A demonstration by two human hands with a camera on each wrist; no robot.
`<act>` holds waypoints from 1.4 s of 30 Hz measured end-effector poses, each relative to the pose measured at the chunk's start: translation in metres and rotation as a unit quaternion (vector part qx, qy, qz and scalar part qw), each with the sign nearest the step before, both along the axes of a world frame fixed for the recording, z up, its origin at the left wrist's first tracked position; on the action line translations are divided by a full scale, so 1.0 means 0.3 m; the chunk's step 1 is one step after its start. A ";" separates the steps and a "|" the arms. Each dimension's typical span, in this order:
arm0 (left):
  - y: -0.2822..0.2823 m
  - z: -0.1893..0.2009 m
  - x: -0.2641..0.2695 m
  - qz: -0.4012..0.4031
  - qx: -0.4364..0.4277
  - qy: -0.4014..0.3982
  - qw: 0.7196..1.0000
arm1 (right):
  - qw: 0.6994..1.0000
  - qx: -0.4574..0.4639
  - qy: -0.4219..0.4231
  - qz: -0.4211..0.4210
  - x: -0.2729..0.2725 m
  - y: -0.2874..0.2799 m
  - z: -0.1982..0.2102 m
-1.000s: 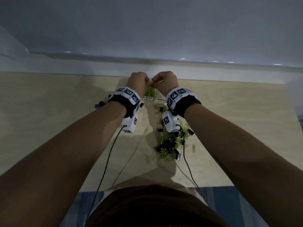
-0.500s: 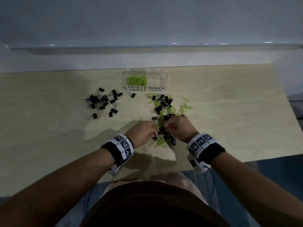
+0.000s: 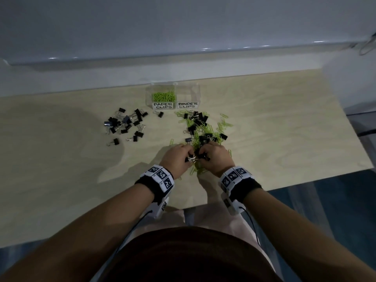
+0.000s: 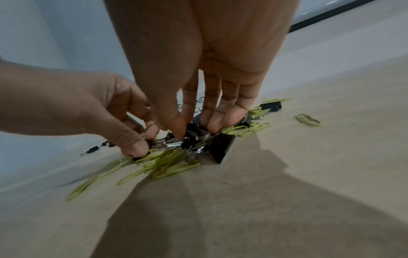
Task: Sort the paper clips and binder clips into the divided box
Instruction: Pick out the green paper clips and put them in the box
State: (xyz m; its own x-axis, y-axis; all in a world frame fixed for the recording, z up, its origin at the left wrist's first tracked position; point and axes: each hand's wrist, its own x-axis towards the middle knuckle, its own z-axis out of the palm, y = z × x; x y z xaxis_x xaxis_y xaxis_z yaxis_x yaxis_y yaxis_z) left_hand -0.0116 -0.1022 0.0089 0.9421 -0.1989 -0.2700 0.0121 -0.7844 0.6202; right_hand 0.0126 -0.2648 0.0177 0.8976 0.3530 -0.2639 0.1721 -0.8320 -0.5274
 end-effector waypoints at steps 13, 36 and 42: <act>0.220 0.002 0.068 0.228 -0.145 -0.040 0.962 | 0.966 0.091 -0.067 -0.232 0.107 -0.303 0.006; 0.048 0.000 0.030 -0.031 0.031 -0.084 0.995 | 0.991 0.073 -0.110 0.016 0.020 -0.268 -0.014; 0.140 0.010 0.061 0.094 0.082 -0.160 0.979 | 0.983 -0.041 -0.170 -0.059 0.116 -0.388 -0.026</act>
